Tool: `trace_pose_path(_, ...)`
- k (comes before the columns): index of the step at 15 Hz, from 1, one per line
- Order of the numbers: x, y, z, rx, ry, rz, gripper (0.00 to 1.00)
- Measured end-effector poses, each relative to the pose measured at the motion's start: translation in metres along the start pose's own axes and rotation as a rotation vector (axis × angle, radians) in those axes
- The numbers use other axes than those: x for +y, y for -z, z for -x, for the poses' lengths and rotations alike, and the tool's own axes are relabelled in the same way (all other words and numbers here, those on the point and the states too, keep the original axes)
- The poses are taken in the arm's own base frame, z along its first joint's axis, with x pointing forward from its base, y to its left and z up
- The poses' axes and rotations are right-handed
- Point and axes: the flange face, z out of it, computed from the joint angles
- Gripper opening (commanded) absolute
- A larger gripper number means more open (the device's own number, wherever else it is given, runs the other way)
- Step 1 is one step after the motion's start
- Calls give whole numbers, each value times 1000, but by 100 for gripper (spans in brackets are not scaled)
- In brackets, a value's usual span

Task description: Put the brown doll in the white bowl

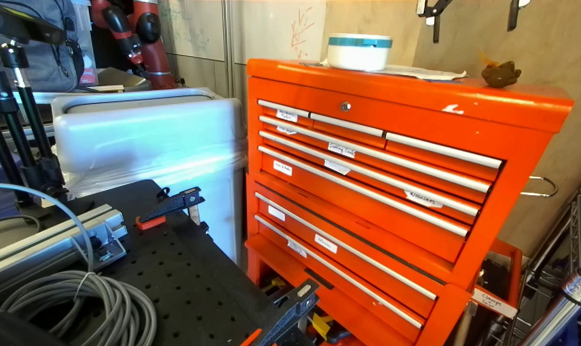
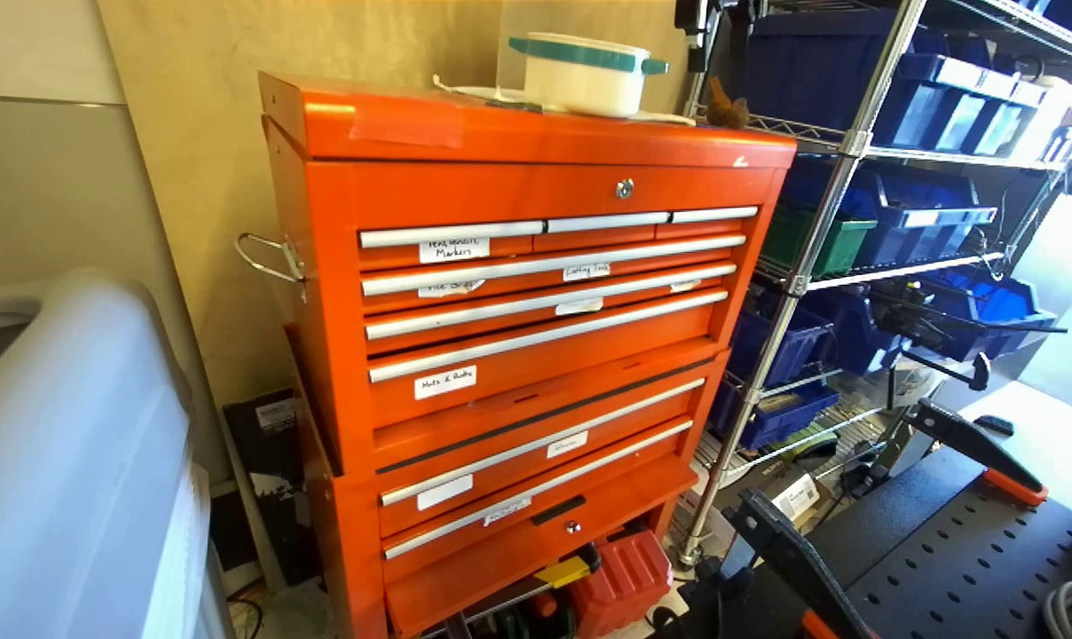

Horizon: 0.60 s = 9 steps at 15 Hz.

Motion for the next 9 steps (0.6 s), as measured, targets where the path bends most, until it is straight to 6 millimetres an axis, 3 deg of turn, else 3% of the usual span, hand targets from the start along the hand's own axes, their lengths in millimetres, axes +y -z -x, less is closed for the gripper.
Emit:
trace_pose_path(3,8,2,-1,3,-52,19,100)
trace_pose_path(8,25,-50,-1,-77,-160,39,100)
trace_pose_path(9,28,-62,-1,-92,-179,40,75)
